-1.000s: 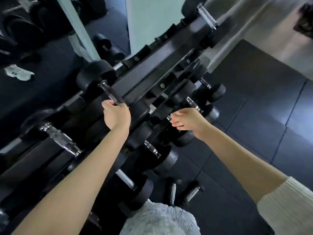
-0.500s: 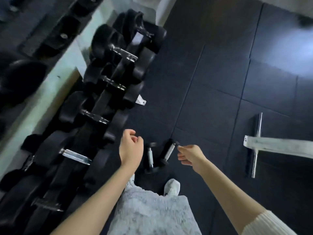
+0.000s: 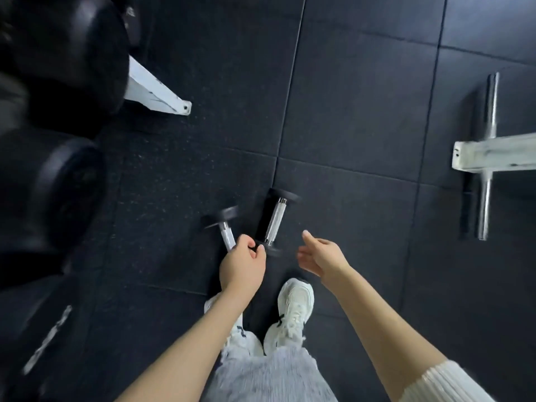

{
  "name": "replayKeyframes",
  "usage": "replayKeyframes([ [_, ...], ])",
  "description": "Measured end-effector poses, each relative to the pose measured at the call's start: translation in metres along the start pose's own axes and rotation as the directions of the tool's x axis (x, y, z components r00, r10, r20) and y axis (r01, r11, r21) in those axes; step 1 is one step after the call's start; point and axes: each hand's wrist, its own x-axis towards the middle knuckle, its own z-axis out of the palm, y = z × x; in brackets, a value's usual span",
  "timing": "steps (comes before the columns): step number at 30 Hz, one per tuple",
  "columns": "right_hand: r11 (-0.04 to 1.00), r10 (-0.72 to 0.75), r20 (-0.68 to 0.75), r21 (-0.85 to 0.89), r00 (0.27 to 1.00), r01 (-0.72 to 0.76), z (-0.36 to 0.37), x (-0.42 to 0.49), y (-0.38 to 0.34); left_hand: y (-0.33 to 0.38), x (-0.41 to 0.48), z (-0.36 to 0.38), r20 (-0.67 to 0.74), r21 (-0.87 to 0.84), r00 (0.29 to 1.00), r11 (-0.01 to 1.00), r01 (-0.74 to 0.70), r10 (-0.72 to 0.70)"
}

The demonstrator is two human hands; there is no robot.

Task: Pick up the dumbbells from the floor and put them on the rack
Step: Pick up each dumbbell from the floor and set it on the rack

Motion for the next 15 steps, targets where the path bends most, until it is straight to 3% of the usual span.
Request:
replayKeyframes([
  [4, 0.999, -0.017, -0.026, 0.029, 1.000, 0.018, 0.019, 0.120, 0.015, -0.027, 0.087, 0.079, 0.087, 0.213, 0.991, 0.970, -0.117, 0.101],
  [10, 0.989, -0.082, -0.006, -0.121, 0.997, 0.080, 0.050, 0.245, 0.023, -0.055, 0.186, 0.163, 0.175, 0.235, 0.984, 0.969, -0.076, 0.035],
  [15, 0.989, -0.122, 0.065, 0.095, 0.990, 0.115, 0.071, 0.269, 0.021, -0.062, 0.204, 0.184, 0.196, 0.177, 0.980, 0.984, -0.021, -0.014],
])
